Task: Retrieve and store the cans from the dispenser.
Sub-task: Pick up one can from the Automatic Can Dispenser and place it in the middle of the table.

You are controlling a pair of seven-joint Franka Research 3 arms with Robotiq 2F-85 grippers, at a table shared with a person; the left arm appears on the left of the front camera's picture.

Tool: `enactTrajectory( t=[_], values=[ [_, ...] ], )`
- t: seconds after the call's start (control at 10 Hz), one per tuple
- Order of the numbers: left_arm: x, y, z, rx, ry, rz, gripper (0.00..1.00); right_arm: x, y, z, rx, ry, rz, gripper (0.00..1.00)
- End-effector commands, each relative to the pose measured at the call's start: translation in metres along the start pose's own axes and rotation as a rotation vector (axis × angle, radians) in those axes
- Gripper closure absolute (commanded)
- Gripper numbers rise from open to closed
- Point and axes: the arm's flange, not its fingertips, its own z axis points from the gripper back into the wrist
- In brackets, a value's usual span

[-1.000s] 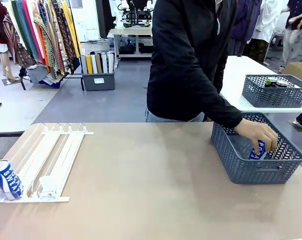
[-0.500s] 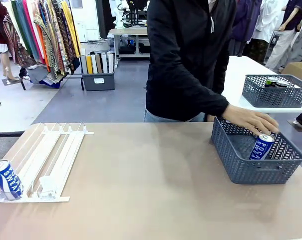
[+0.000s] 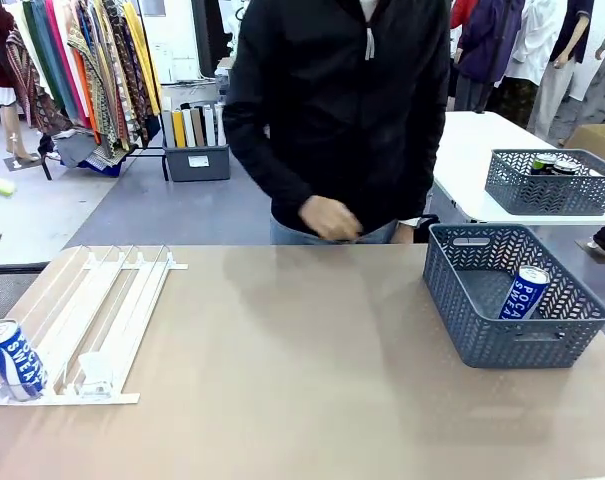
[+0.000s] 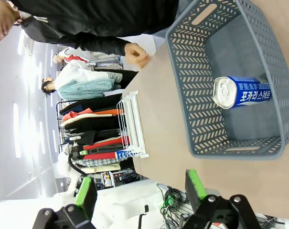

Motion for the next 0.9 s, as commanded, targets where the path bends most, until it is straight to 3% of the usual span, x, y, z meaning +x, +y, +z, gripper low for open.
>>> enactTrajectory(
  t=[0.0, 0.1, 0.3, 0.8],
  values=[
    [-0.06, -0.023, -0.013, 0.409, 0.073, -0.03, 0.0, 0.0, 0.003, 0.002, 0.004, 0.006, 0.015, 0.0],
    [-0.081, -0.031, -0.02, 0.492, 0.111, -0.034, 0.0, 0.0, 0.003, 0.002, 0.004, 0.006, 0.015, 0.0],
    [-0.097, -0.046, -0.031, 0.603, 0.075, -0.047, 0.0, 0.0, 0.003, 0.002, 0.004, 0.006, 0.015, 0.0],
    [-0.1, -0.049, -0.028, 0.585, 0.103, -0.05, 0.0, 0.0, 0.003, 0.002, 0.004, 0.006, 0.015, 0.0]
  ],
)
